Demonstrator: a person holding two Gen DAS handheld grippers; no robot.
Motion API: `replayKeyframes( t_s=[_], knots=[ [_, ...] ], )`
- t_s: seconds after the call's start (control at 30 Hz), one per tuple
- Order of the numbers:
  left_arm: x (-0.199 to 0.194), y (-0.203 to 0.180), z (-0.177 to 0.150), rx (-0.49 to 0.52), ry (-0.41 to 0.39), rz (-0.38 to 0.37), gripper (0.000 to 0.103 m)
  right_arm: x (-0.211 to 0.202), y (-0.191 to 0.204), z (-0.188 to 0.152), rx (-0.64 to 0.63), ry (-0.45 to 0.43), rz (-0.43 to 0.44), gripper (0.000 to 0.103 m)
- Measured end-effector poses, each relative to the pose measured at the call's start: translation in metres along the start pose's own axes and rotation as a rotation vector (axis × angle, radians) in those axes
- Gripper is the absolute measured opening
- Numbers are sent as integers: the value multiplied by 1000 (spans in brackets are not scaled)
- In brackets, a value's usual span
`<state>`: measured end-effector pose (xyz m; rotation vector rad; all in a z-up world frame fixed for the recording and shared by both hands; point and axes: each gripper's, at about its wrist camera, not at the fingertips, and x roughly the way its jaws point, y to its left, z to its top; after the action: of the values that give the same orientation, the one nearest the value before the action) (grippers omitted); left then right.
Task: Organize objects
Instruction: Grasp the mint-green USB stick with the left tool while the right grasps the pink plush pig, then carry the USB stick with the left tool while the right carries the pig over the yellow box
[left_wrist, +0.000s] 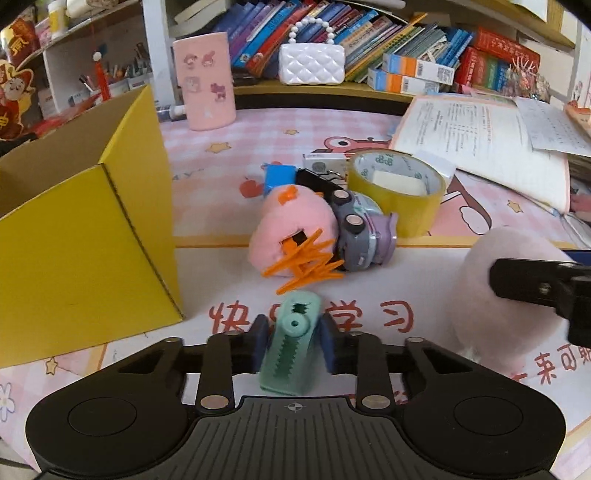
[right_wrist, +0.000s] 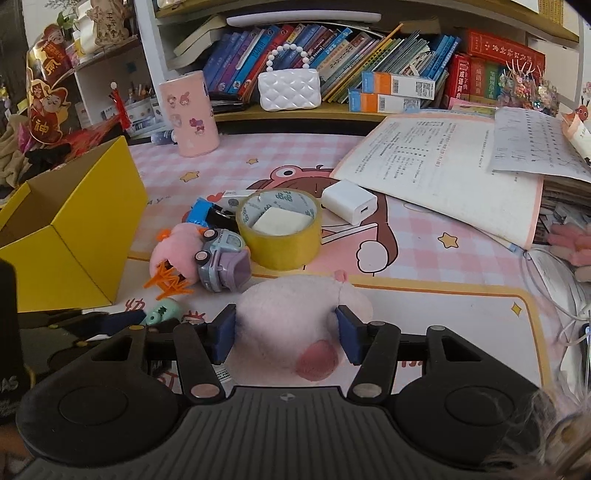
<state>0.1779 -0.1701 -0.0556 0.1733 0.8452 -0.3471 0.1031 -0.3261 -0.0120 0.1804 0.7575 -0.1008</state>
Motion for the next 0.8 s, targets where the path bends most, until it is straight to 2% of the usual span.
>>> replayKeyframes(
  t_s=[0.1,0.4,0.57,0.8],
  knots=[
    [-3,7,-1,-32,4,-24,22,-5,3,-3,-12,-9,-12,54],
    [-66,48,-22,-316,-128,-84,23,-24,34,-20,-87,-17,9,54],
    [-108,81,-49,-406,-177,-62,23,-39,72,-36,-130,-14,54,54],
    [-157,130,-95,-487,-193,-7,23,-61,142,-61,-207,-17,131,54]
  ],
)
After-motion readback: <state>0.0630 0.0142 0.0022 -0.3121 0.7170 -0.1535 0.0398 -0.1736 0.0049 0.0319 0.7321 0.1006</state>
